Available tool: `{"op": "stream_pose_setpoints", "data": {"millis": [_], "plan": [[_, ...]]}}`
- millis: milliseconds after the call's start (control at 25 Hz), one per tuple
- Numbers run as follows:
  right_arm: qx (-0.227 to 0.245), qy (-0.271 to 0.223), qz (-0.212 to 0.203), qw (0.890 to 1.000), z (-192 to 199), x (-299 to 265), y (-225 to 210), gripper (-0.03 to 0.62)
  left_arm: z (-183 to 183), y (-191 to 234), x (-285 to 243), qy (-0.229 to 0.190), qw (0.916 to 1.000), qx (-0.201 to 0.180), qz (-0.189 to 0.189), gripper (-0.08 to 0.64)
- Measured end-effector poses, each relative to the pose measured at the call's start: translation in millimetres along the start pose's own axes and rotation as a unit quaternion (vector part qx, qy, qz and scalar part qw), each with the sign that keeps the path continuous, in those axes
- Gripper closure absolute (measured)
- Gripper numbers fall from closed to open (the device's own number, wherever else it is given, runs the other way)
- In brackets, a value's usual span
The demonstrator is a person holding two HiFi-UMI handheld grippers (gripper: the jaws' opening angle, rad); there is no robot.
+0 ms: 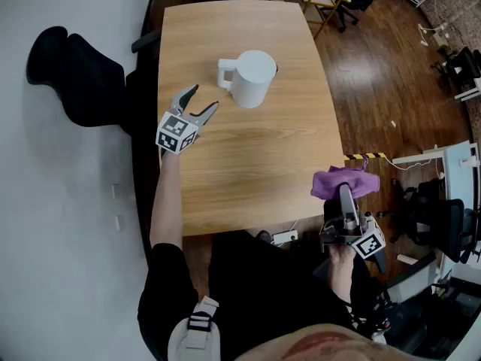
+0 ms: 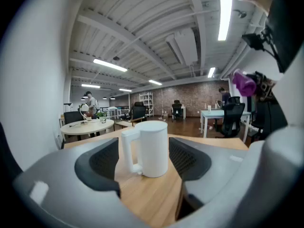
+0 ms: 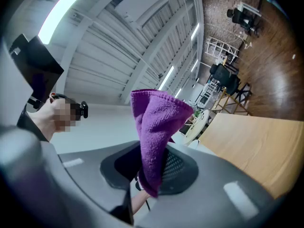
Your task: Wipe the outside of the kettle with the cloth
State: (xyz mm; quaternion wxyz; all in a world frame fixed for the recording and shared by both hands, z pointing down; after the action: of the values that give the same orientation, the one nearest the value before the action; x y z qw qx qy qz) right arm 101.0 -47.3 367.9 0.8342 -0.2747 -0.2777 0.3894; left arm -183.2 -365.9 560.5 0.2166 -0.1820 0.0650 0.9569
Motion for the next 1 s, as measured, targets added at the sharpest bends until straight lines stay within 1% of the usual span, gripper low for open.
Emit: {"op": "stream_pose_setpoints", "data": {"millis": [80, 200, 320, 400, 440, 480, 520, 600, 640, 720, 800, 920, 1000], "plan": [[-0.002, -0.002, 0.016, 1.0, 9, -5, 5, 0.517, 20, 31, -31, 0.046, 0.9984, -0.019, 0.026, 0.316], [-0.006, -0.002, 0.039, 0.999, 31, -11, -2, 0.516, 53, 73, -77, 0.099, 0.9916, -0.051, 0.064, 0.304], [0.002, 0.007, 0.06, 0.998, 43, -6, -10, 0.517, 71, 90, -119, 0.119, 0.9847, -0.075, 0.104, 0.304], [0.009, 0.009, 0.07, 0.997, 43, -2, -13, 0.517, 65, 92, -137, 0.119, 0.9803, -0.093, 0.127, 0.305], [0.011, 0.009, 0.075, 0.997, 42, 0, -14, 0.517, 59, 90, -141, 0.118, 0.9777, -0.103, 0.141, 0.319], [0.012, 0.008, 0.078, 0.997, 41, 2, -13, 0.517, 53, 84, -142, 0.117, 0.9748, -0.111, 0.154, 0.35], [0.012, 0.008, 0.08, 0.997, 40, 3, -11, 0.517, 49, 77, -141, 0.116, 0.9726, -0.116, 0.165, 0.402], [0.009, 0.008, 0.074, 0.997, 48, 3, -12, 0.516, 51, 64, -133, 0.111, 0.9713, -0.112, 0.178, 0.454], [0.007, 0.007, 0.069, 0.998, 58, 2, -16, 0.517, 56, 58, -126, 0.108, 0.9717, -0.107, 0.181, 0.504], [-0.003, 0.008, 0.061, 0.998, 77, 1, -23, 0.517, 72, 37, -113, 0.105, 0.9729, -0.093, 0.183, 0.503], [-0.014, 0.015, 0.051, 0.998, 84, 7, -19, 0.517, 90, -8, -97, 0.097, 0.9756, -0.076, 0.182, 0.506], [-0.02, 0.027, 0.025, 0.999, 71, 8, -13, 0.517, 100, -82, -69, 0.086, 0.9818, -0.05, 0.162, 0.508], [-0.023, 0.033, 0.004, 0.999, 56, 1, -14, 0.517, 103, -120, -47, 0.084, 0.9845, -0.052, 0.145, 0.508]]}}
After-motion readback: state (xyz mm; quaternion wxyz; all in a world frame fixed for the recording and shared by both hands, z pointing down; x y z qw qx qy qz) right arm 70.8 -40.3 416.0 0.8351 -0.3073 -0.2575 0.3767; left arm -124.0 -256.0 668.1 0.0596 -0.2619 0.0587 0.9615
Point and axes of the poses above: the fingertips, and each gripper's own axes: x backward along the fingers, y to its left, z out of its underside, the point moved 6 cm from there along x, backward along the fingers, and after that the axes turned 13 degrees about y, right-handed, at the moved point
